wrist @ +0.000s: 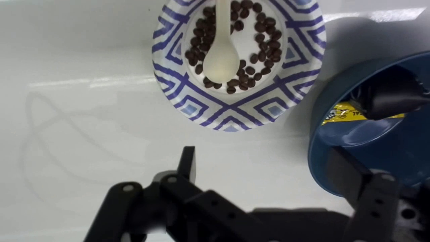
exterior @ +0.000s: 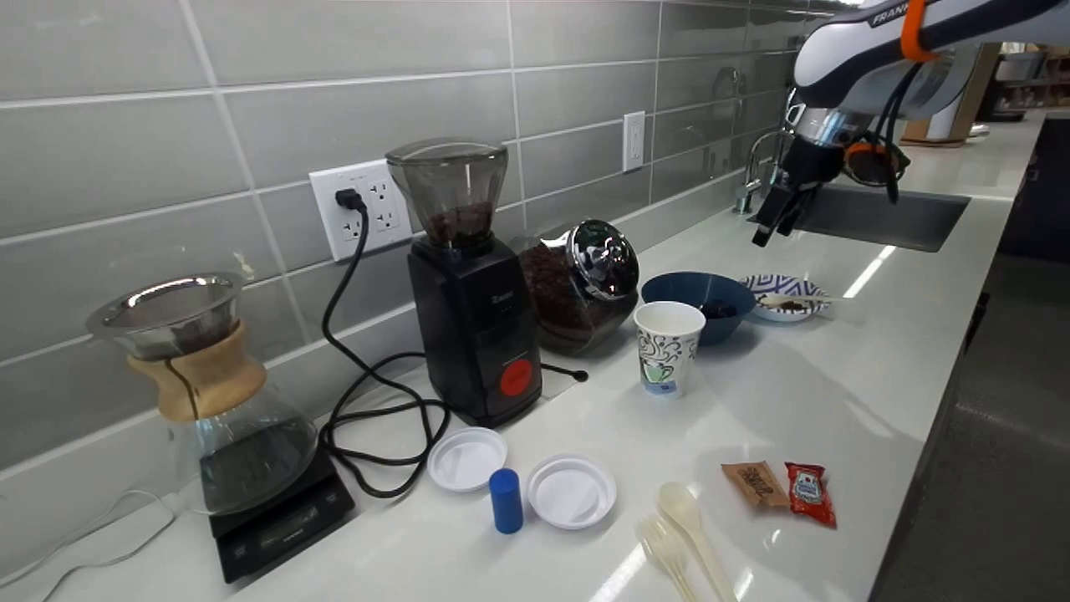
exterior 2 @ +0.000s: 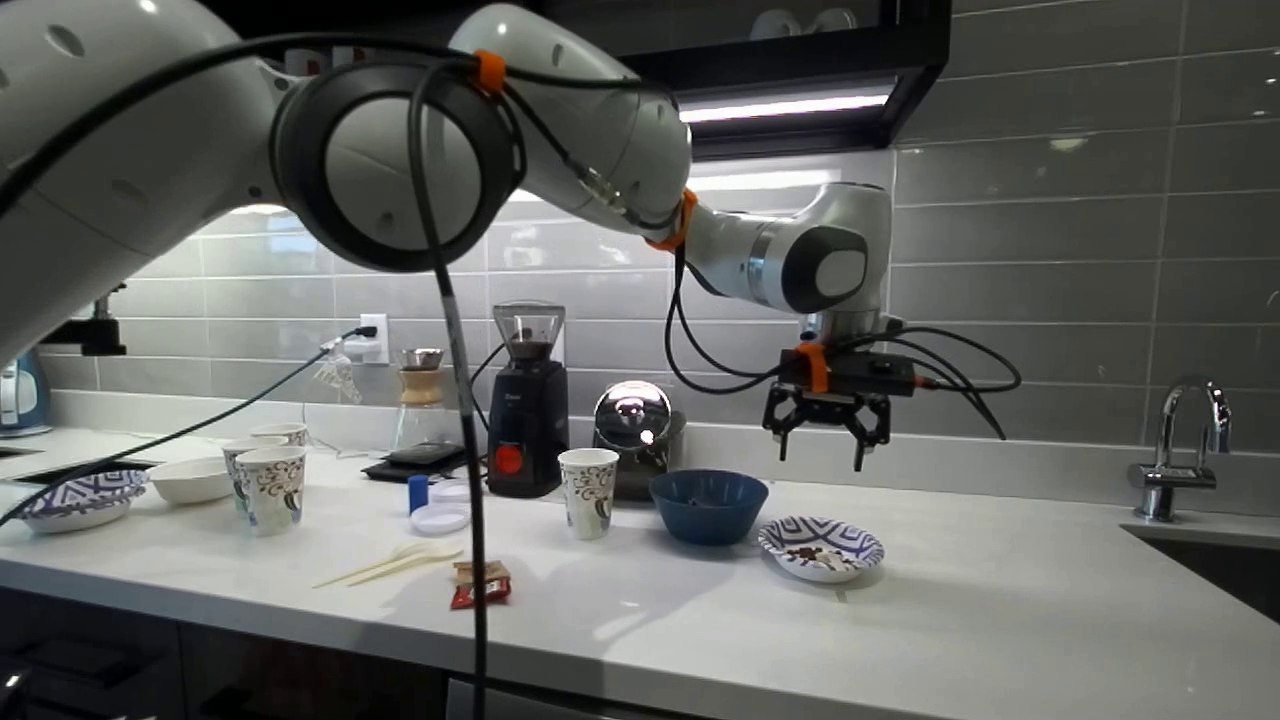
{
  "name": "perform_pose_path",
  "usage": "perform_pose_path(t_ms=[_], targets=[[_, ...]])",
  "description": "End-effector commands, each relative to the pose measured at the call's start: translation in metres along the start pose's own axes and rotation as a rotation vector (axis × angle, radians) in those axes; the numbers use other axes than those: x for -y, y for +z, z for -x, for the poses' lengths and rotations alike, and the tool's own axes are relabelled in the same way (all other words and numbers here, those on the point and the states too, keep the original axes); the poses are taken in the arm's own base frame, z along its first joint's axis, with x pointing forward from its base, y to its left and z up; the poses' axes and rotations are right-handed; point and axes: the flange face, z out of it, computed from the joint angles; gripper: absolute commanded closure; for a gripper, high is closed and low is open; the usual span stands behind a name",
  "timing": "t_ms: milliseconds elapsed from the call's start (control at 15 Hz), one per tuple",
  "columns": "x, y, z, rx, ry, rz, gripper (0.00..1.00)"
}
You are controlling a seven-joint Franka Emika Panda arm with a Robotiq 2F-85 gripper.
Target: Use a spoon to move some contents from the dish to the cup
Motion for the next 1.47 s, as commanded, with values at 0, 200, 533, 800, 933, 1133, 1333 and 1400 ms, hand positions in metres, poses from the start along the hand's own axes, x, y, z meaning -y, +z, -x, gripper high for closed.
perform_pose_path(t_ms=[0,200,533,800,933,1133,1333,1400], targets=[[0.007,-0.019,0.030,0.042,0.074,0.068,0.00],[0.010,-0.029,0.050,0.080,0.066,0.146,0.00],[0.024,-0.035,0.082,0.081,-0.004,0.231,0.00],[0.017,-0.031,0.079,0.036,-0.024,0.256,0.00],[0.024,-0.033,0.086,0.005,-0.048,0.288,0.00],[0.029,-0.035,0.091,0.004,-0.056,0.292,0.00],[0.027,-0.031,0.085,0.022,-0.099,0.295,0.00],[0.029,-0.026,0.082,0.010,-0.115,0.284,0.00]])
